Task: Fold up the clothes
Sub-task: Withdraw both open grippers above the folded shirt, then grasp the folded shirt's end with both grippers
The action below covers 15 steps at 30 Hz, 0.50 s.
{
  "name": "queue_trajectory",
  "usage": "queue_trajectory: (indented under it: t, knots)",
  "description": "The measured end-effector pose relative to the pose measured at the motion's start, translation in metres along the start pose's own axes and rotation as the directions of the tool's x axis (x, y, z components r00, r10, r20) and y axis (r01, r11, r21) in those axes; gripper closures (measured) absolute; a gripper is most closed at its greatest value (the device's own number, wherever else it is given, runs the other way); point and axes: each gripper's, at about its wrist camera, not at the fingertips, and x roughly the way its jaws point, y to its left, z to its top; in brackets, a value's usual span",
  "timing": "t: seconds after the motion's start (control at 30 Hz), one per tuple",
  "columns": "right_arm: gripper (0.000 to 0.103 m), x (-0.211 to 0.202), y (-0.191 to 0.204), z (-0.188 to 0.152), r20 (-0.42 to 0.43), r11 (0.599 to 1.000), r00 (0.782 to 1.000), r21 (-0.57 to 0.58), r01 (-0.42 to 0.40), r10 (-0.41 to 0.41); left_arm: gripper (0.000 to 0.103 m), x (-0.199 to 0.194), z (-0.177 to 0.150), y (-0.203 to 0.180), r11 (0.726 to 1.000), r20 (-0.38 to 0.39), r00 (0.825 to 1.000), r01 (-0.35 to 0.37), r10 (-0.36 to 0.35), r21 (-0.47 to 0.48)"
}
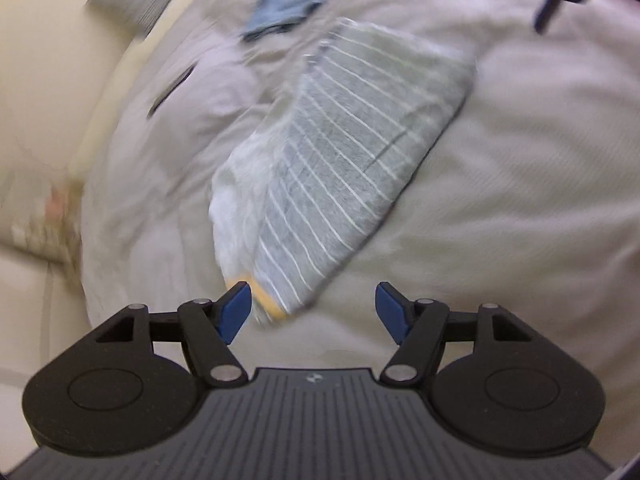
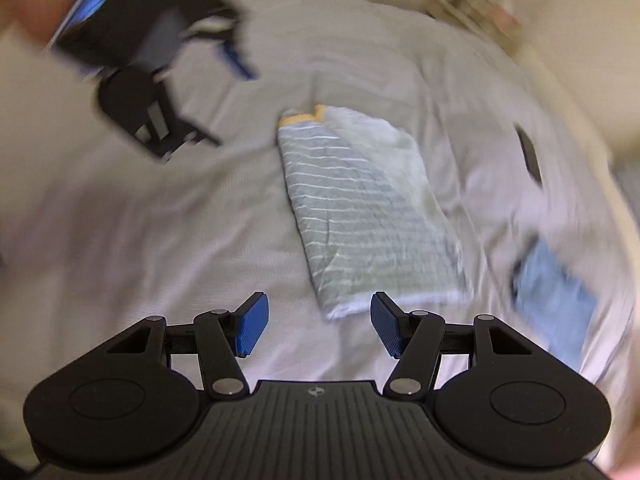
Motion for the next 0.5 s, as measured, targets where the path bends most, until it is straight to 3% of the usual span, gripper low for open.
queue_trajectory:
  t: [0.13, 0.27, 0.5]
  knots:
    - [0.049, 0.066, 0.011, 0.006, -0.008, 0.995, 0.999, -0.09, 0.043, -0.044, 0.038, 0.059, -0.01, -0.014, 0.977, 0.026, 0.999, 0.03, -0.036, 0.212]
    - [0.05, 0.122, 0.012, 0.01, -0.039, 0.994, 0.997, -0.095, 0.06, -0.064, 0.038, 0.096, -0.027, -0.018, 0.942, 0.087, 0.996, 0.003, -0.034, 0.334]
    - [0.05, 0.162, 0.018, 0.004, -0.018, 0.975, 0.995, -0.205, 0.087, -0.093, 0.038, 0.13, -0.047, 0.009, 0.917, 0.151, 0.988, -0.096, 0.04, 0.387]
